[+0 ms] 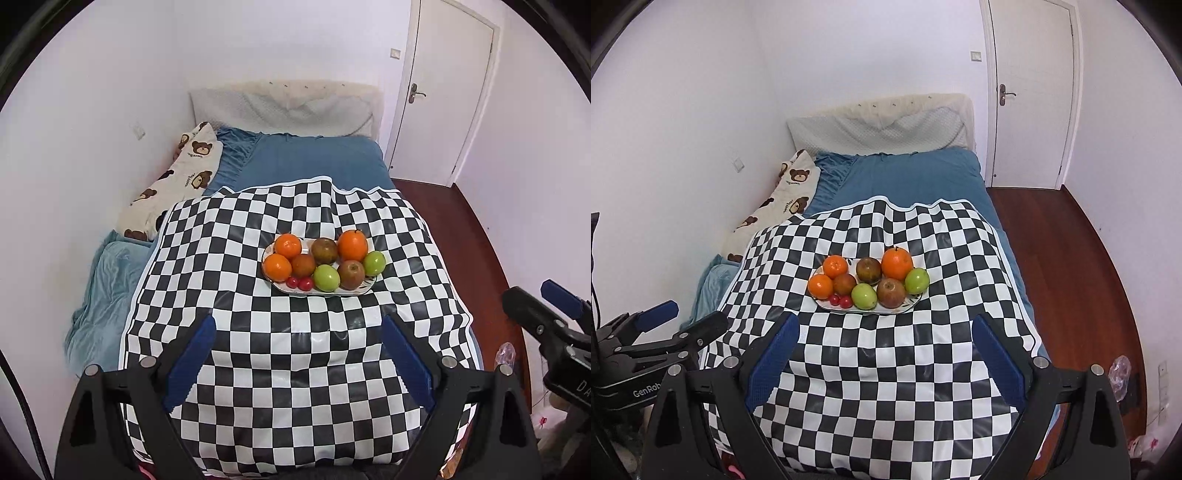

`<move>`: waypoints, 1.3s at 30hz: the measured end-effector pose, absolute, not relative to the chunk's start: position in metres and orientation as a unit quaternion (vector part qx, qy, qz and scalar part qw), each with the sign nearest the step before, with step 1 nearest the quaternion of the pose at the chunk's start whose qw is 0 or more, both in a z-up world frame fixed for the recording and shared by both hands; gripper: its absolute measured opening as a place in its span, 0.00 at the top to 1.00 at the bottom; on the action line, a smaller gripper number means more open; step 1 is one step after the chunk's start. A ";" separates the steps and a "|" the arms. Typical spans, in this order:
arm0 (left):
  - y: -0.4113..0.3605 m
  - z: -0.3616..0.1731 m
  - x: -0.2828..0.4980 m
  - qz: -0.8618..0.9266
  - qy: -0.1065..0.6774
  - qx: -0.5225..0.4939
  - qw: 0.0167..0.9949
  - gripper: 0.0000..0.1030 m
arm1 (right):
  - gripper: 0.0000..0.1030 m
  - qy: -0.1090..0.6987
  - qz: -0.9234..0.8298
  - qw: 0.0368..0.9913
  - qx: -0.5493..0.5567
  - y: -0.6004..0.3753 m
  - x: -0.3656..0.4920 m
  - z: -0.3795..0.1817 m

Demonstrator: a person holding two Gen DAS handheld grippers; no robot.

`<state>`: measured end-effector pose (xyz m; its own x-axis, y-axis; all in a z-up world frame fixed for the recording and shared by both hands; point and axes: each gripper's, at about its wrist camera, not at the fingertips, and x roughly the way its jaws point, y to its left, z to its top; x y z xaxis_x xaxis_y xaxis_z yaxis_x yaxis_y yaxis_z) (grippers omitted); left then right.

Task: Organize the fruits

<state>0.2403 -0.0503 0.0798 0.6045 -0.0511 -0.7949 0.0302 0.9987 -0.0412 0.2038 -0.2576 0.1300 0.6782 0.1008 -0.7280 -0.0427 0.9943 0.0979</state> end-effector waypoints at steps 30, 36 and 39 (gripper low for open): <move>-0.048 0.038 0.296 0.021 0.457 -0.003 0.889 0.11 | 0.06 0.427 0.017 0.904 0.017 -0.261 0.267 0.072; -0.046 0.018 0.318 0.028 0.468 0.004 0.883 0.11 | 0.06 0.440 0.012 0.898 0.015 -0.261 0.295 0.047; -0.045 0.009 0.325 0.028 0.476 0.004 0.879 0.11 | 0.06 0.446 0.011 0.895 0.018 -0.261 0.305 0.037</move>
